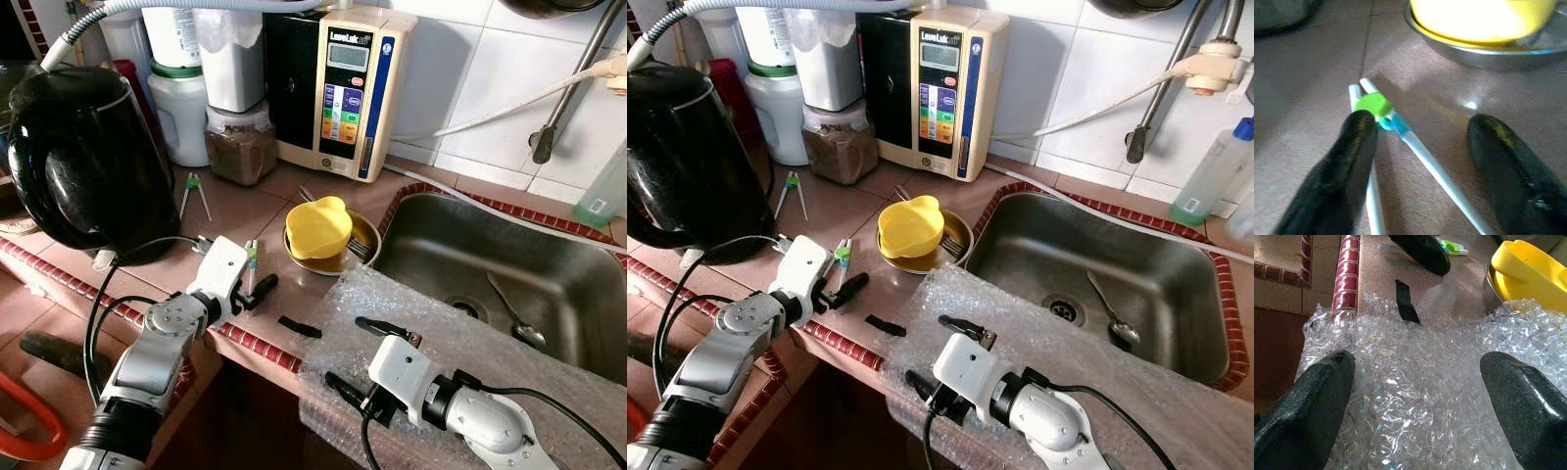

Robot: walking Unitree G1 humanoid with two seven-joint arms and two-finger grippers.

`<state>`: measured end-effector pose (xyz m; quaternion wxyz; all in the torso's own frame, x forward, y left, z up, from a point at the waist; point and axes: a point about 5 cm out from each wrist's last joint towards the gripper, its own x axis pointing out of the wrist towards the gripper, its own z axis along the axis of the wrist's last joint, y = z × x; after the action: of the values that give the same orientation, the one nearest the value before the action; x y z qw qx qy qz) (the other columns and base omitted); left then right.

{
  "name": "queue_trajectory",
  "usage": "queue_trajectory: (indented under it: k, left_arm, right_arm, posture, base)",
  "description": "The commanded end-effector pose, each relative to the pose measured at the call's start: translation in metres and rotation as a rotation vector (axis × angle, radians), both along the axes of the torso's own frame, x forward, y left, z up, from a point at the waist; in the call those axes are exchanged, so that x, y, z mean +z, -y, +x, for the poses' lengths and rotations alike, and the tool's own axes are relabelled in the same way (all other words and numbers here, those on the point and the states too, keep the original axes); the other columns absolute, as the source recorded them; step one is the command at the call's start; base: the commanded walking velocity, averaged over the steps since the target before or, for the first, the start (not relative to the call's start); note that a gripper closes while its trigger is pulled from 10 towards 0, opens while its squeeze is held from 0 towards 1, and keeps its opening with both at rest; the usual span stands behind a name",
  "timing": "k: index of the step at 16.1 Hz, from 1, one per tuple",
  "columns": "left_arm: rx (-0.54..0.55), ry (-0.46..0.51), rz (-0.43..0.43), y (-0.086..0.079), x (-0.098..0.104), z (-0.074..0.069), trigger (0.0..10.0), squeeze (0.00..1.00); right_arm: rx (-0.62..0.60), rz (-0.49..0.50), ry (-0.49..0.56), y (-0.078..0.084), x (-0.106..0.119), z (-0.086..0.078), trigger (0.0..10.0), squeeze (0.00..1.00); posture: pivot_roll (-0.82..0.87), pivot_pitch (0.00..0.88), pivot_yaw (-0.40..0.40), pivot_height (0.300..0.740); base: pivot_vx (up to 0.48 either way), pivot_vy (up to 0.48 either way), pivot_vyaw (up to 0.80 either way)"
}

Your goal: Kitchen organization

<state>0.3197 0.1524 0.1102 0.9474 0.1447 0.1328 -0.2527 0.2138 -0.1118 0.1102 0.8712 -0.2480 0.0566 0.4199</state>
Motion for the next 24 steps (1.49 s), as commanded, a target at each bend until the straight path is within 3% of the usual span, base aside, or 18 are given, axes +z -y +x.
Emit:
queue_trajectory:
  k: [1,9,18,24]
  left_arm:
    - [-0.028,-0.019,0.031,0.001,-0.003,-0.004,0.0,0.00]
    - [-0.051,-0.137,0.083,0.000,-0.015,-0.011,0.0,0.00]
    - [0.091,-0.192,-0.049,0.003,-0.012,-0.005,0.0,0.00]
    - [0.191,-0.160,-0.031,-0.009,-0.008,0.001,0.0,0.00]
  right_arm:
    - [-0.030,-0.022,0.005,0.008,0.000,0.003,10.0,0.35]
    - [-0.037,-0.021,0.009,0.008,0.000,0.004,10.0,0.35]
    - [-0.041,-0.018,0.011,0.007,0.000,0.005,10.0,0.36]
    - [-0.044,-0.021,0.012,0.008,-0.001,0.006,10.0,0.35]
  posture:
    - [0.08,0.000,-0.005,0.740]
    - [0.08,0.000,0.001,0.740]
    - [0.08,0.000,0.007,0.740]
    - [0.08,0.000,0.005,0.740]
  base:
    - [0.000,0.000,0.00]
    - [0.000,0.000,0.00]
    - [0.000,0.000,0.00]
    - [0.000,0.000,0.00]
